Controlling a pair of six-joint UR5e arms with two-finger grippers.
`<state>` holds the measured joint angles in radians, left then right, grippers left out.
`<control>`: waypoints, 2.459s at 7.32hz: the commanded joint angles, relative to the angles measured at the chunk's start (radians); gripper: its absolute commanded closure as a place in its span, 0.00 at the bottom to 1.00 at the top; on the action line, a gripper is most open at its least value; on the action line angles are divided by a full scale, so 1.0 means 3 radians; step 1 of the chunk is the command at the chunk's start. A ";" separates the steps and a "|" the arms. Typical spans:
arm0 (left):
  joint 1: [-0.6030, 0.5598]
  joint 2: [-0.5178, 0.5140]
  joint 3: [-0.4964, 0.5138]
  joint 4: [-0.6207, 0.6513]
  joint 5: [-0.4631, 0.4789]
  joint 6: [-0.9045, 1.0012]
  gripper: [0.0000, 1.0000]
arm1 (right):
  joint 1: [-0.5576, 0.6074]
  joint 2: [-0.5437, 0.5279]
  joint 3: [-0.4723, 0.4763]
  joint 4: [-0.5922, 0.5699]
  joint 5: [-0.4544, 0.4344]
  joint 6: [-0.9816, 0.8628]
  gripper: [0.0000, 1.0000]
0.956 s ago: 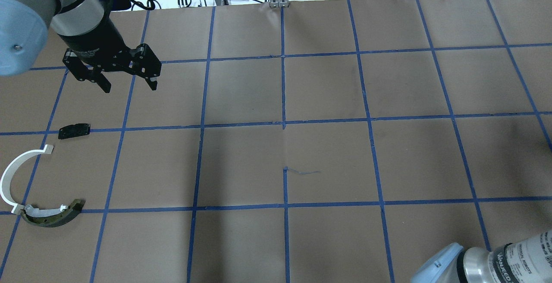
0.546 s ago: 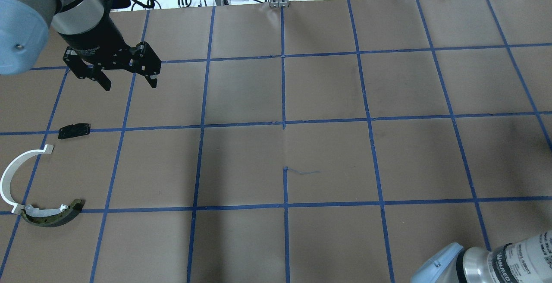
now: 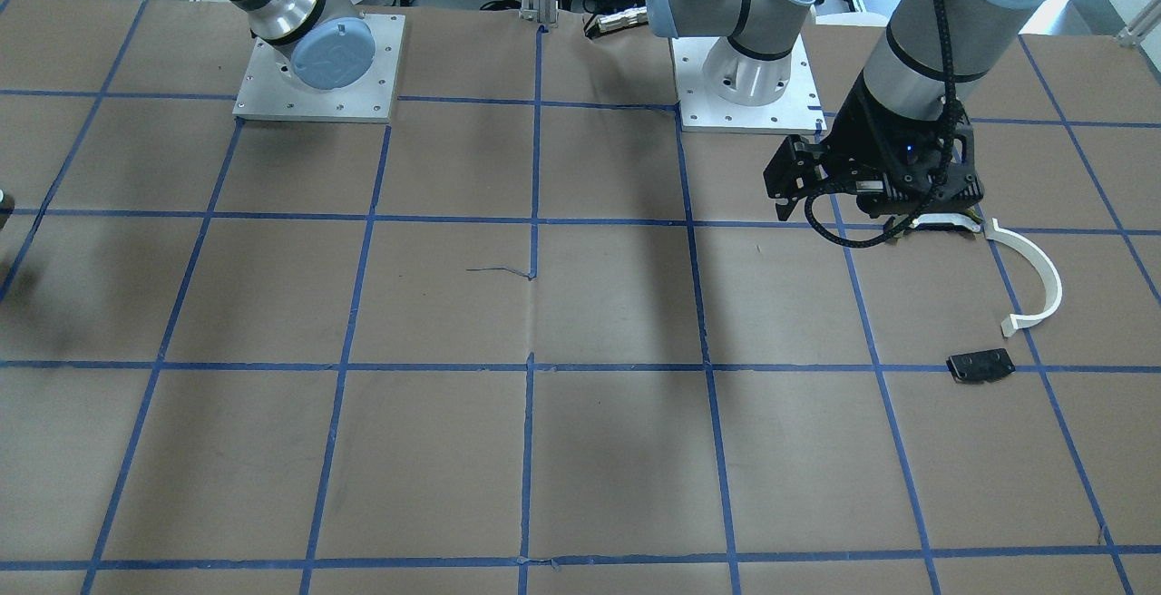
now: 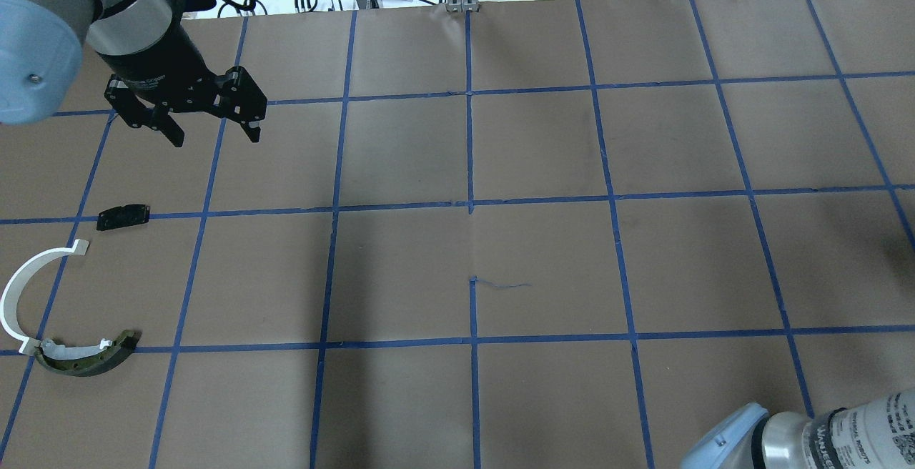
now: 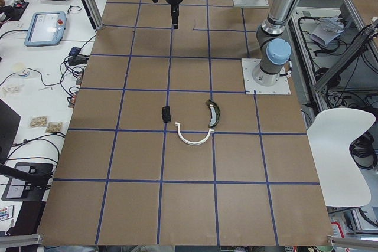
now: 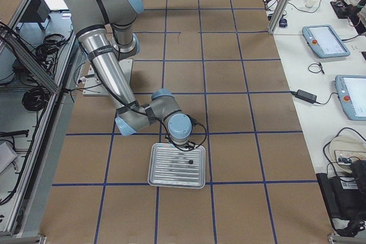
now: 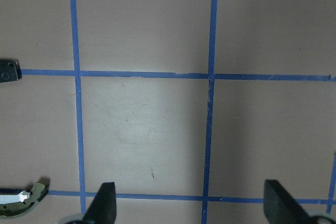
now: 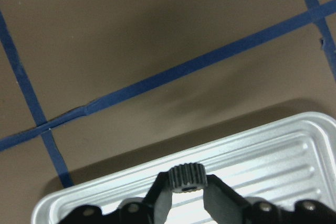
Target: Place bearing gear from tray to pile
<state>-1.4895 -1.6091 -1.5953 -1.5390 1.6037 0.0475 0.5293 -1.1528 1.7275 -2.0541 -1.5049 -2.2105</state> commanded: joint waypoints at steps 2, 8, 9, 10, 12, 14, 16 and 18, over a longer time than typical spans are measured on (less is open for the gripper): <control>0.0000 0.0000 0.0000 -0.0014 0.0003 0.0000 0.00 | 0.0509 -0.0502 0.0004 0.0464 0.0189 0.1034 0.73; 0.0000 -0.0015 -0.0010 -0.0014 0.0003 0.0005 0.00 | 0.2681 -0.0739 0.0055 0.0527 0.0189 0.4269 0.73; 0.0000 -0.0025 -0.0010 -0.0014 0.0003 0.0005 0.00 | 0.3049 -0.0714 0.0060 0.0502 0.0184 0.4816 0.73; 0.0005 -0.0021 -0.0010 -0.0014 0.0003 0.0005 0.00 | 0.3336 -0.0698 0.0101 0.0451 0.0159 0.5217 0.73; 0.0025 -0.0015 0.0000 0.0002 0.0003 0.0005 0.00 | 0.3771 -0.0602 0.0366 -0.0205 0.0159 0.6050 0.72; 0.0031 -0.0005 0.0005 0.0002 -0.0002 0.0010 0.00 | 0.4211 -0.0311 0.0418 -0.0760 0.0148 0.6822 0.72; 0.0046 -0.0061 -0.0005 0.0002 0.0003 0.0020 0.00 | 0.4570 0.0077 0.0419 -0.1301 0.0123 0.7559 0.70; 0.0056 -0.0102 -0.0010 0.0007 0.0003 0.0128 0.00 | 0.4638 0.0181 0.0408 -0.1483 0.0123 0.7690 0.57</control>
<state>-1.4740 -1.6317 -1.5971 -1.5376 1.6043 0.0729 1.9043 -1.1199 1.8532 -2.4628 -1.4681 0.0638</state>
